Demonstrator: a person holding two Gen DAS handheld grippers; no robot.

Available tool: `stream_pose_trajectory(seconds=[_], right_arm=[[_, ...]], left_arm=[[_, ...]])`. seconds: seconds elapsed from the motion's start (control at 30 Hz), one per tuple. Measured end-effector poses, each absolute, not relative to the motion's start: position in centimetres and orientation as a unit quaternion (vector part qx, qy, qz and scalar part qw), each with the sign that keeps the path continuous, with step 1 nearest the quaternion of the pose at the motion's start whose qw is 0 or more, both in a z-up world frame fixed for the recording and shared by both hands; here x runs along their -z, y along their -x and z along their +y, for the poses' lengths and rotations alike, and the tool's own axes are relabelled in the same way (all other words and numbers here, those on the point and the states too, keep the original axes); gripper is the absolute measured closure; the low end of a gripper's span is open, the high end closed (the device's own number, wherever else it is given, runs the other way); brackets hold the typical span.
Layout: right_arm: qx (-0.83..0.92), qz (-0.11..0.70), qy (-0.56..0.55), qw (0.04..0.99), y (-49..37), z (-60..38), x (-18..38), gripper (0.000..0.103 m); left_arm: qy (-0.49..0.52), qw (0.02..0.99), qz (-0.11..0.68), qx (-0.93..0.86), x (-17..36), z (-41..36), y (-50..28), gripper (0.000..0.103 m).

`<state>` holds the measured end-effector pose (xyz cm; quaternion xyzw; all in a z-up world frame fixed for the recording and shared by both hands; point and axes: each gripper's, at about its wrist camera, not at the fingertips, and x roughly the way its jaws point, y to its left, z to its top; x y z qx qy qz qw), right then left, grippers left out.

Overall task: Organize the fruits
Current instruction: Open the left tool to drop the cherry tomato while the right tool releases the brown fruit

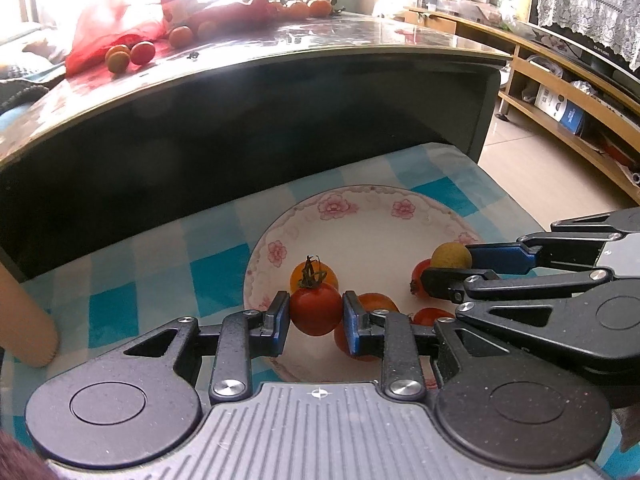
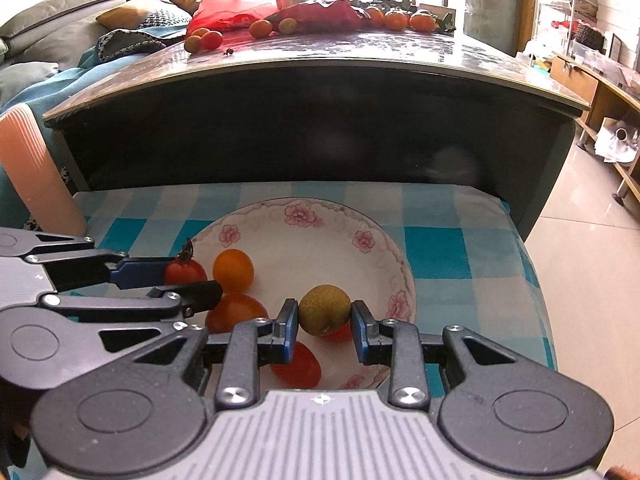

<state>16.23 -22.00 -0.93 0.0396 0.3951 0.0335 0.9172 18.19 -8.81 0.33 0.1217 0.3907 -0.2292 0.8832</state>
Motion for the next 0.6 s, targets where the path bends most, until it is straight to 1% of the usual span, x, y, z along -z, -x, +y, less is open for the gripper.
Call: stream_pose_trajectory(seconds=[0.17, 0.27, 0.4, 0.6], right_arm=[[-0.032, 0.396, -0.04, 0.917, -16.26, -21.99, 0.98, 0.059], [-0.031, 0.396, -0.04, 0.917, -16.19, -21.95, 0.91, 0.059], [-0.029, 0.393, -0.041, 0.918, -16.09, -21.91, 0.79, 0.059], [-0.029, 0.388, -0.039, 0.921, -15.82, -21.73, 0.55, 0.059]], left_arm=[[-0.122, 0.884, 0.391, 0.225, -0.4, -8.67, -18.2, 0.063], [-0.122, 0.884, 0.391, 0.225, -0.44, -8.64, -18.2, 0.062], [-0.119, 0.886, 0.391, 0.221, -0.56, -8.44, -18.23, 0.058], [-0.118, 0.888, 0.388, 0.218, -0.84, -8.14, -17.98, 0.056]])
